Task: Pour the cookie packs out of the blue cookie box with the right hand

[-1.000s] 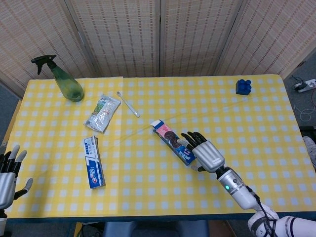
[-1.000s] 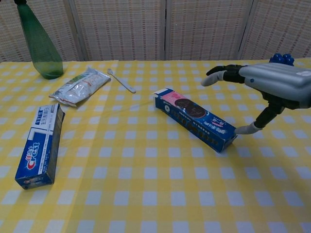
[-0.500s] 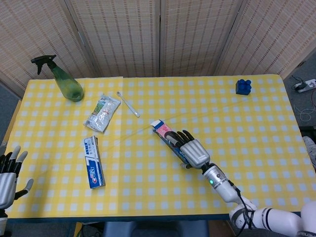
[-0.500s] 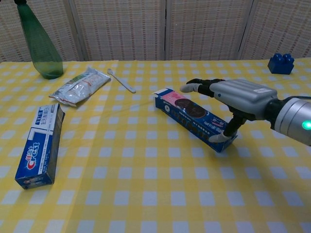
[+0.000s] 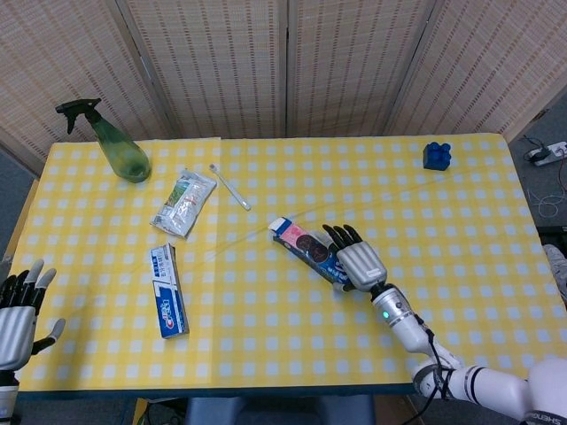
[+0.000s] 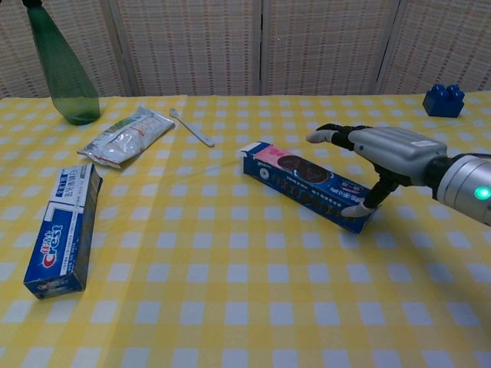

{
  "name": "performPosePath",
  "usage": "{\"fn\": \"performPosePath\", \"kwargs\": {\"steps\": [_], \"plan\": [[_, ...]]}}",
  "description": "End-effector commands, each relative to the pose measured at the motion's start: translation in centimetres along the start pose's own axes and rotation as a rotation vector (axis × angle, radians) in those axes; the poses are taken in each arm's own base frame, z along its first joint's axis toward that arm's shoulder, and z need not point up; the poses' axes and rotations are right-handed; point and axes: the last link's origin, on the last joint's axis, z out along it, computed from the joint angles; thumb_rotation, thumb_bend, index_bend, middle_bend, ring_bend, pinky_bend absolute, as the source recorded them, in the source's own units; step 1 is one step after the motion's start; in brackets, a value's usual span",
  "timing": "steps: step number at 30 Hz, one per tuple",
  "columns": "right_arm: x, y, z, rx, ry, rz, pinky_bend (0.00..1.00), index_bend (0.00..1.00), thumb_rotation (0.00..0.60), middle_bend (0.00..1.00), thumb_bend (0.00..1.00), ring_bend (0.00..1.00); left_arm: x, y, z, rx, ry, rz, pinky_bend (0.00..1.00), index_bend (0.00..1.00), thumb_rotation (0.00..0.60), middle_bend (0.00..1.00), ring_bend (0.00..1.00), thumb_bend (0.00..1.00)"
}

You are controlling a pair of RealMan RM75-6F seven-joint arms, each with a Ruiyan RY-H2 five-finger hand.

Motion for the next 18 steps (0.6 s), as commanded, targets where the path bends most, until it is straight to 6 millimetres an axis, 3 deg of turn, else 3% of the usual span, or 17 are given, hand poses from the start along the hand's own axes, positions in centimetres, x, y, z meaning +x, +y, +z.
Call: {"fn": "performPosePath", "kwargs": {"steps": [1, 10, 14, 18], "plan": [[0.5, 1.9, -0.2, -0.053, 0.018, 0.013, 0.0, 0.06, 0.6, 0.0, 0.09, 0.0, 0.0, 0.2, 0.1, -0.005, -0.004, 0.002, 0.0, 0.11, 0.6, 0.0, 0.0, 0.32], [2.4, 6.3, -0.1, -0.166, 0.053, -0.014, 0.0, 0.06, 0.6, 0.0, 0.11, 0.0, 0.1, 0.5, 0.2, -0.007, -0.007, 0.007, 0.0, 0.14, 0.6, 0.0, 0.0, 0.32], [2.9, 5.7, -0.3, -0.145, 0.035, 0.032, 0.0, 0.06, 0.6, 0.01, 0.11, 0.0, 0.1, 0.4, 0.1, -0.003, -0.009, 0.009, 0.0, 0.14, 0.6, 0.0, 0.0, 0.32], [2.8, 4.1, -0.5, -0.093, 0.018, 0.077, 0.0, 0.08, 0.6, 0.11, 0.12, 0.0, 0.1, 0.4, -0.1, -0.002, -0.007, 0.015, 0.0, 0.14, 0.6, 0.0, 0.0, 0.32]]}}
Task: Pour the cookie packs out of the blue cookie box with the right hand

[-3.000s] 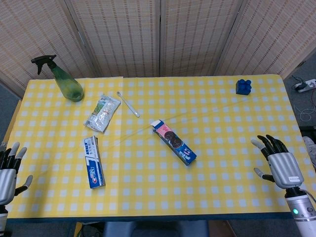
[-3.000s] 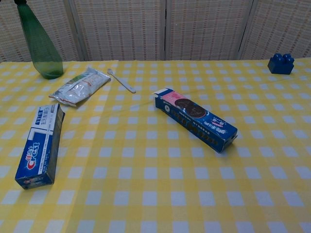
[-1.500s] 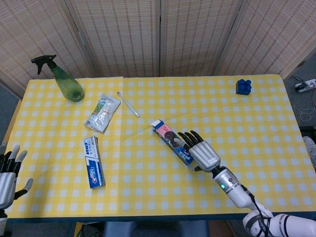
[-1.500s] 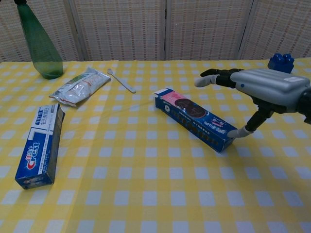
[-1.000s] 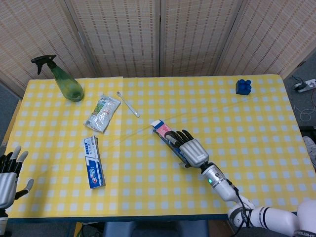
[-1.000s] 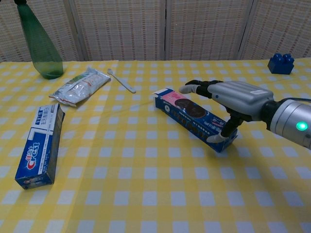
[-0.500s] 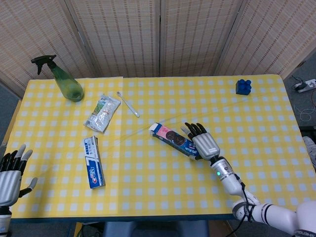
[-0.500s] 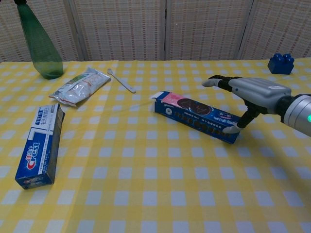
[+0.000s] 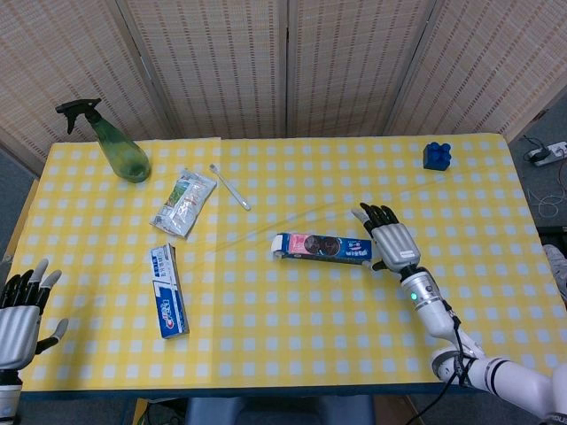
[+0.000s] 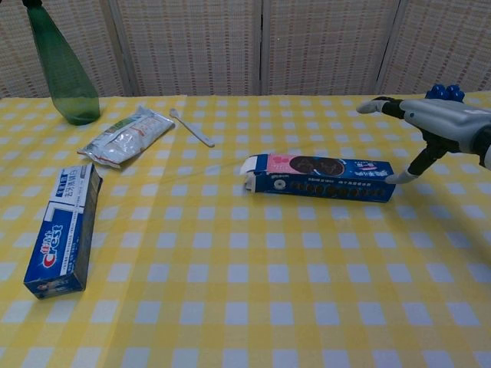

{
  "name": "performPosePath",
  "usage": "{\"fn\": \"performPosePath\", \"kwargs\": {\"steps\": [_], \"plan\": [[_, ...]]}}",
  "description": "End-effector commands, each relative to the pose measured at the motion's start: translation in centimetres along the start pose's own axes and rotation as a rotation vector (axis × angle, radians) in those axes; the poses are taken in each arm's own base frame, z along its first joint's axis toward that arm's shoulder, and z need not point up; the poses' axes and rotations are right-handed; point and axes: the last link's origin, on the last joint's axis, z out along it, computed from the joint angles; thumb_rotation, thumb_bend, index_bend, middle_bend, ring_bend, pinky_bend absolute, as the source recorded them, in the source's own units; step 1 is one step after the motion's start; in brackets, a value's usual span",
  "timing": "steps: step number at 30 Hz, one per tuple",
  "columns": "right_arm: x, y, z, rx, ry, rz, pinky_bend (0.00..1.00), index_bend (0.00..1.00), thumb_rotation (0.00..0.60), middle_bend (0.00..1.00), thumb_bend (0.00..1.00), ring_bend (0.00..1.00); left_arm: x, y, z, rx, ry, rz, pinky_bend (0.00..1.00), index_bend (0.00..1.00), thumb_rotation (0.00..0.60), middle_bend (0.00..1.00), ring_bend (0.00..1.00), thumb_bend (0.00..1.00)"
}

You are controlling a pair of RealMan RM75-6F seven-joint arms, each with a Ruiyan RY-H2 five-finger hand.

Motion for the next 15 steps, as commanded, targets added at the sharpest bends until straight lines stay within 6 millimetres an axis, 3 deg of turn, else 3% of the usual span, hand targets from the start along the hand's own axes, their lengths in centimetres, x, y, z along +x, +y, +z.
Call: {"fn": "performPosePath", "kwargs": {"steps": [1, 7, 15], "plan": [[-0.1, -1.1, -0.3, 0.037, -0.026, 0.035, 0.0, 0.1, 0.6, 0.14, 0.12, 0.0, 0.0, 0.0, -0.1, 0.0, 0.002, 0.002, 0.0, 0.14, 0.6, 0.0, 0.0, 0.32], [-1.2, -2.0, 0.4, 0.028, -0.086, 0.039, 0.0, 0.2, 0.6, 0.19, 0.17, 0.0, 0.0, -0.4, -0.3, 0.011, 0.002, 0.001, 0.0, 0.14, 0.6, 0.0, 0.0, 0.32], [-2.0, -2.2, 1.8, -0.006, -0.107, 0.014, 0.0, 0.27, 0.6, 0.2, 0.2, 0.02, -0.2, -0.7, -0.4, 0.017, -0.004, -0.001, 0.0, 0.14, 0.6, 0.0, 0.0, 0.32]]}}
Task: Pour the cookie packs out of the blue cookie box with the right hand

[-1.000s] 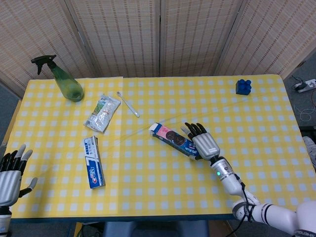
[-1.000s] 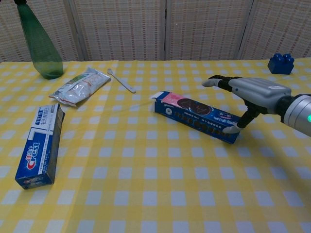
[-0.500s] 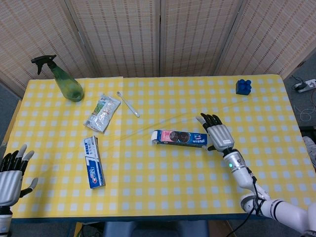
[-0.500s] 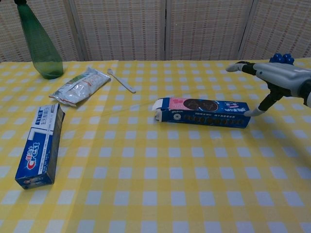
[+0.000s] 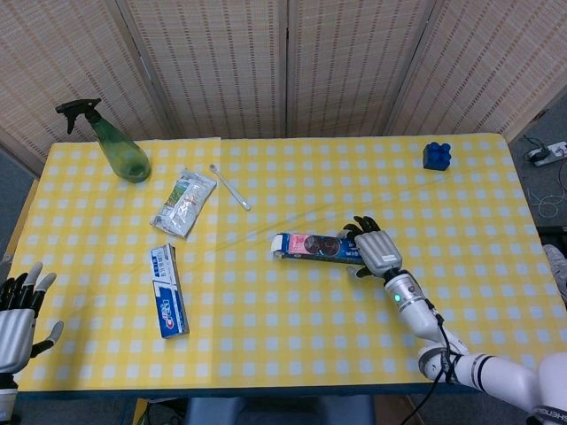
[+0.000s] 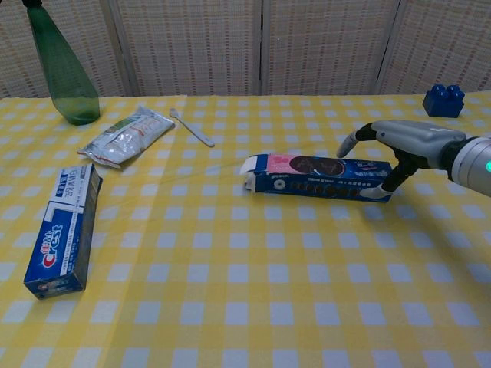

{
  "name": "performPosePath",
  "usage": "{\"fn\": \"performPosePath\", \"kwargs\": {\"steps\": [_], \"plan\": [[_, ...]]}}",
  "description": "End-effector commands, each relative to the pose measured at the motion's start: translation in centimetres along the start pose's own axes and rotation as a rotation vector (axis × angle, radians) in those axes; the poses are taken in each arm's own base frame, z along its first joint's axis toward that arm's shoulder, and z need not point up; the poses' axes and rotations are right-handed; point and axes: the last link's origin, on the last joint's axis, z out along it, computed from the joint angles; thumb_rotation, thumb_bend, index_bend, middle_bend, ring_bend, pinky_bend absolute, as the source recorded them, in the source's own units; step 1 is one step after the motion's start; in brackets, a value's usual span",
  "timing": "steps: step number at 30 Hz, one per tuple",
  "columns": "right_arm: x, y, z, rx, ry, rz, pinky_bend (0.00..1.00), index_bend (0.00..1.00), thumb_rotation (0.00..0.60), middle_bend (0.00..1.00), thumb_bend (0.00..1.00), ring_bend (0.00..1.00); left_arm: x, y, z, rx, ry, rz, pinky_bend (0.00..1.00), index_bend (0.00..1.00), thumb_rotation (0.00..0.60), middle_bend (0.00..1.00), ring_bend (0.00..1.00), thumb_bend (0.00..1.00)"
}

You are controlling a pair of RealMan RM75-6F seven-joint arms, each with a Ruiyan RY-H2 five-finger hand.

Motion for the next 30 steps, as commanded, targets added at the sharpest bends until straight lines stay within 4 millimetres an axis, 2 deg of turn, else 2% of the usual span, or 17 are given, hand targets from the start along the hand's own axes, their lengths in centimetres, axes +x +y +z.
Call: {"fn": "performPosePath", "kwargs": {"steps": [1, 12, 17, 21, 26, 30], "plan": [[0.0, 0.0, 0.5, -0.011, 0.002, -0.004, 0.0, 0.27, 0.6, 0.2, 0.2, 0.03, -0.1, 0.0, 0.0, 0.0, -0.003, 0.0, 0.0, 0.14, 0.6, 0.0, 0.0, 0.32], [-0.4, 0.9, 1.5, -0.065, -0.001, 0.043, 0.0, 0.28, 0.6, 0.21, 0.2, 0.04, -0.3, -0.2, 0.2, 0.002, -0.011, 0.001, 0.0, 0.14, 0.6, 0.0, 0.0, 0.32], [-1.0, 1.0, 1.8, -0.066, -0.019, 0.019, 0.01, 0.34, 0.6, 0.24, 0.21, 0.06, -0.4, 0.0, 0.3, -0.003, -0.015, 0.0, 0.0, 0.14, 0.6, 0.0, 0.0, 0.32], [-1.0, 1.0, 2.1, -0.069, -0.01, 0.023, 0.03, 0.44, 0.6, 0.3, 0.27, 0.1, -0.5, -0.1, 0.3, 0.0, -0.016, 0.001, 0.0, 0.15, 0.6, 0.0, 0.0, 0.32], [0.1, 0.7, 1.8, -0.038, 0.023, 0.03, 0.06, 0.5, 0.6, 0.34, 0.32, 0.14, -0.4, -0.4, 0.2, 0.009, -0.017, 0.002, 0.0, 0.15, 0.6, 0.0, 0.0, 0.32], [2.2, -0.1, 1.3, 0.036, 0.019, -0.005, 0.06, 0.5, 0.6, 0.35, 0.32, 0.15, -0.4, -0.3, 0.3, 0.004, -0.017, 0.003, 0.0, 0.15, 0.6, 0.0, 0.0, 0.32]]}}
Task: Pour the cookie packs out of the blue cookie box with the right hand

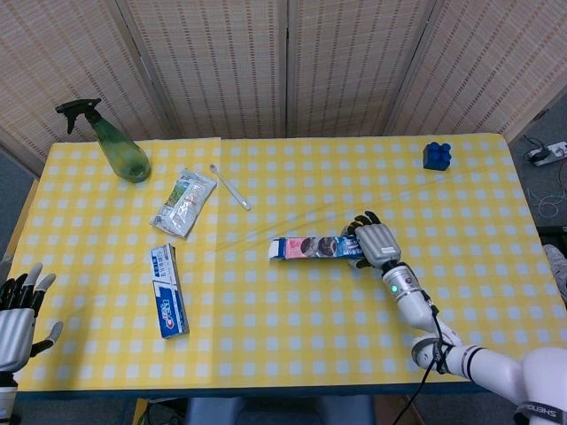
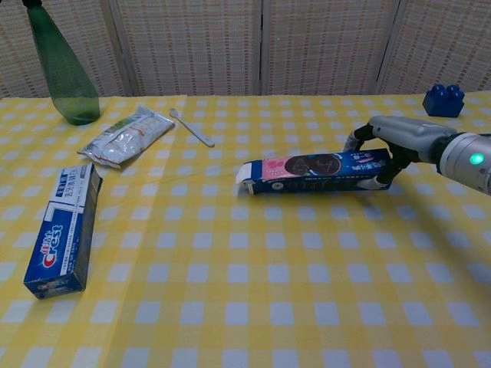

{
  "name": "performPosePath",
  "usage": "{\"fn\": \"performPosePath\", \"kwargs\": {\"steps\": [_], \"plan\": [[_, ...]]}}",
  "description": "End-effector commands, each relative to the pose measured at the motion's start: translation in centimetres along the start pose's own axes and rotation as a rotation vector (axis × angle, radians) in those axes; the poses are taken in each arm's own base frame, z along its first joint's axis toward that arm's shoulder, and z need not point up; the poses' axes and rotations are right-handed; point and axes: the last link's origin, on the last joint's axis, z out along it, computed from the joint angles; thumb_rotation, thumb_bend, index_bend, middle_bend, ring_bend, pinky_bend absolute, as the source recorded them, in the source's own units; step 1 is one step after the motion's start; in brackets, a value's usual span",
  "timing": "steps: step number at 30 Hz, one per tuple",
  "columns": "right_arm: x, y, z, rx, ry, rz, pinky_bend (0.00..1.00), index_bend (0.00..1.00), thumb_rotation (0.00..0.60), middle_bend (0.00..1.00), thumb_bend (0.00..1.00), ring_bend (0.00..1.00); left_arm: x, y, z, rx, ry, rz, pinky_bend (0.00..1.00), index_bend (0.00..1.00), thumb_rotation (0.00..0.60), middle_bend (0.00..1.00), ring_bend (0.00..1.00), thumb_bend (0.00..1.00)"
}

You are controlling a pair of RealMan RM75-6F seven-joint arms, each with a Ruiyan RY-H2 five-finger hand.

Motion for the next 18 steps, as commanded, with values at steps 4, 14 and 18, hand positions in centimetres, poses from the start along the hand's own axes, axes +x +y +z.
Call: {"fn": "performPosePath", "kwargs": {"steps": [4, 14, 18], "plan": [[4.6, -1.6, -0.7, 0.114, 0.015, -0.084, 0.06, 0.5, 0.6, 0.35, 0.32, 0.15, 0.0, 0.1, 0.0, -0.004, 0.001, -0.002, 0.0, 0.15, 0.6, 0.0, 0.0, 0.32], [11.0, -2.3, -2.2, 0.161, 0.04, -0.234, 0.06, 0.5, 0.6, 0.35, 0.32, 0.15, -0.1, 0.0, -0.2, 0.001, -0.001, -0.005, 0.0, 0.15, 0.6, 0.0, 0.0, 0.32], [12.3, -2.6, -3.0, 0.166, 0.064, -0.227, 0.06, 0.5, 0.6, 0.35, 0.32, 0.15, -0.1, 0.3, -0.1, -0.009, 0.001, -0.006, 0.0, 0.15, 0.6, 0.0, 0.0, 0.32]]}}
